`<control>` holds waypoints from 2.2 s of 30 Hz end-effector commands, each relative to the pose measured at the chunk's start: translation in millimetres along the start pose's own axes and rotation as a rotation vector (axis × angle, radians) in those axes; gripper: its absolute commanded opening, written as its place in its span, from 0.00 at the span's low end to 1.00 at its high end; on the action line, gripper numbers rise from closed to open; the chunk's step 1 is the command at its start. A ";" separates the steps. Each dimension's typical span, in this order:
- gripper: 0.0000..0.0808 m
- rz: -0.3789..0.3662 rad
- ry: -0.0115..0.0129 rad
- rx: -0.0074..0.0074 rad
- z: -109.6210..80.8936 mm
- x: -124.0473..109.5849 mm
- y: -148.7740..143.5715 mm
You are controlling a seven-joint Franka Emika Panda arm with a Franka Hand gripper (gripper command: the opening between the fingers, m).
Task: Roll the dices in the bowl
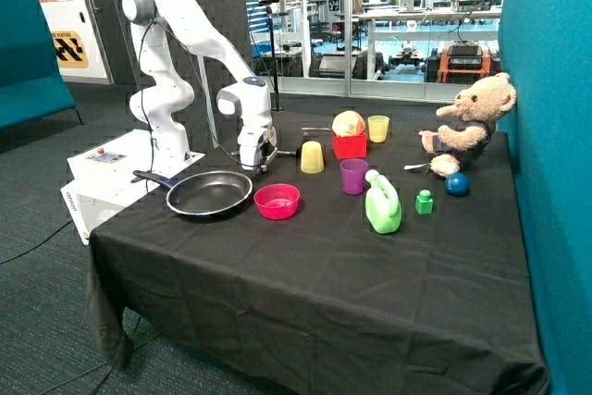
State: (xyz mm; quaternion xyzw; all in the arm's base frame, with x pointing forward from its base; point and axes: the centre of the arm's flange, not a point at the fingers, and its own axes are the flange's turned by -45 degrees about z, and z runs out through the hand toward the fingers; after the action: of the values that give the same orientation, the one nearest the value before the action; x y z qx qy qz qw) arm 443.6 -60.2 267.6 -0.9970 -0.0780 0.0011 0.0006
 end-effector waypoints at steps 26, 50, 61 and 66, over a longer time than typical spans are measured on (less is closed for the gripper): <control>0.00 -0.131 0.0021 -0.0014 -65.4 4.8 -29.4; 0.00 -0.025 0.0022 -0.0013 -140.8 96.8 -38.2; 0.00 0.062 0.0022 -0.0012 -148.0 111.7 2.5; 0.00 0.110 0.0023 -0.0012 -149.0 112.8 24.4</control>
State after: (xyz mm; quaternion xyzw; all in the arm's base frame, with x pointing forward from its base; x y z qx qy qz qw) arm 541.9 -35.7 408.8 -0.9979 -0.0640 -0.0012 0.0013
